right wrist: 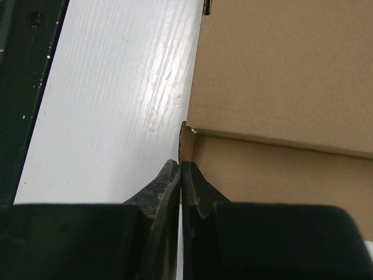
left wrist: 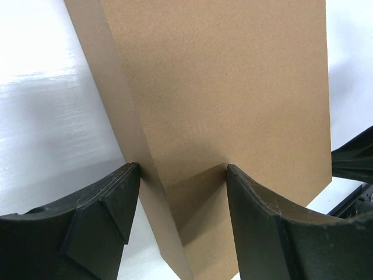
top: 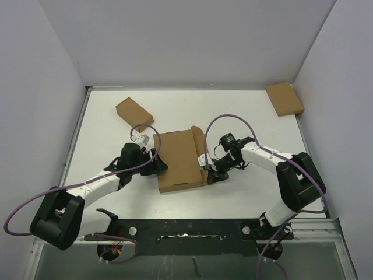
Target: Fold the paper box
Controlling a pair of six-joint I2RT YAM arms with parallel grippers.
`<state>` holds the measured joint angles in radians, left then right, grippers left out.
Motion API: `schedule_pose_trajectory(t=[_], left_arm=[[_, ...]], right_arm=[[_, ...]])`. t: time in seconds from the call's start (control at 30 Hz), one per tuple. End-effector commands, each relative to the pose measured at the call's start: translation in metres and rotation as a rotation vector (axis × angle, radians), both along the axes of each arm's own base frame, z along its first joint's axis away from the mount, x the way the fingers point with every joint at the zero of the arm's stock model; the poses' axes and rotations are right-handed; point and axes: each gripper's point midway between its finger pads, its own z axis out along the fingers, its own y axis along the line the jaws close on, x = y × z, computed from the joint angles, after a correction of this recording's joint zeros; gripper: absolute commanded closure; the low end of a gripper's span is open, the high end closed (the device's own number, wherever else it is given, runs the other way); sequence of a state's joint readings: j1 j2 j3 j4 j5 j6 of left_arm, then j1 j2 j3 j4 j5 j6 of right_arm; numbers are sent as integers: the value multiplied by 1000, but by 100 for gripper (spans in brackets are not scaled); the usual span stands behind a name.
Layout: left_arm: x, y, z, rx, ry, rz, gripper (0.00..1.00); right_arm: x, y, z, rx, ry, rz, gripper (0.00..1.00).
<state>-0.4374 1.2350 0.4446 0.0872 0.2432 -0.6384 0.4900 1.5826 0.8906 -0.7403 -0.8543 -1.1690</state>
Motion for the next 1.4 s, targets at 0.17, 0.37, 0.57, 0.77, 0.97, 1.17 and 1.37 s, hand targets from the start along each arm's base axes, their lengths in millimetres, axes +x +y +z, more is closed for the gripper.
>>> schedule_pose_trajectory(t=[0.17, 0.37, 0.57, 0.77, 0.97, 1.17, 1.37], left_arm=[[-10, 15, -27, 96, 73, -1, 44], [-10, 15, -27, 96, 74, -6, 44], [-9, 14, -27, 94, 76, -8, 44], [-8, 14, -28, 96, 79, -6, 44], [-8, 15, -29, 95, 82, -5, 44], [-8, 15, -29, 93, 84, -4, 44], [-7, 15, -29, 91, 83, -5, 44]], right_arm=[[4, -6, -2, -46, 85, -57, 100], [7, -7, -1, -47, 92, -76, 100], [10, -6, 1, -48, 99, -103, 100], [11, -7, -1, -65, 125, -121, 100], [9, -10, -4, -77, 164, -126, 100], [5, -10, -4, -70, 176, -113, 100], [5, -7, 1, -47, 165, -103, 100]])
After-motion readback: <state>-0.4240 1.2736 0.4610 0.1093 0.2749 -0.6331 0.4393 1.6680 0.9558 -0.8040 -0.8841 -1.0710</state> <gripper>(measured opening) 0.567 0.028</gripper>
